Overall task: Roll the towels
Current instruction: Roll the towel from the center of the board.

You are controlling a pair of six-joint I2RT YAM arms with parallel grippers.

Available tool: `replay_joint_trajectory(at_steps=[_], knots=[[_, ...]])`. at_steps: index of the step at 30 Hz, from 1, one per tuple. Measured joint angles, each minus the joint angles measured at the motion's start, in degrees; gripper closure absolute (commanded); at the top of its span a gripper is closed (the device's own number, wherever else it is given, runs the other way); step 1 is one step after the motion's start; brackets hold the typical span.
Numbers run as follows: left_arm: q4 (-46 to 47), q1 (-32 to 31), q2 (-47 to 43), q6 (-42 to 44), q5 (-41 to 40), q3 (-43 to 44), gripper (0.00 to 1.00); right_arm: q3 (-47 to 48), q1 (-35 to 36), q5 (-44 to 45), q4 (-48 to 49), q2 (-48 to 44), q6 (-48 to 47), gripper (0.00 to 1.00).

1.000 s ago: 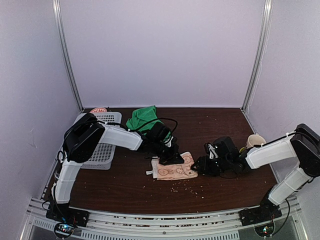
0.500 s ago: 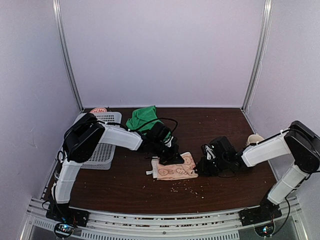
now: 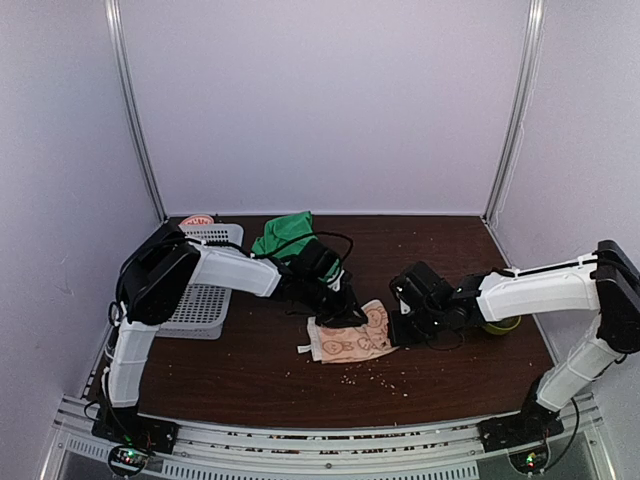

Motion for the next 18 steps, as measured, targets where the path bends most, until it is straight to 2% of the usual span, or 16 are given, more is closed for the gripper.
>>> replay_joint_trajectory(at_steps=[12,18], knots=[[-0.1,0.0,-8.9,-0.4,-0.5,-6.4,0.80,9.2,7.9,18.4,-13.2,6.7,-1.5,1.00],[4.9,0.0,-8.2,-3.6,0.2,-7.2,0.86,12.0,10.7,24.4,-16.3,9.5,-1.3,1.00]])
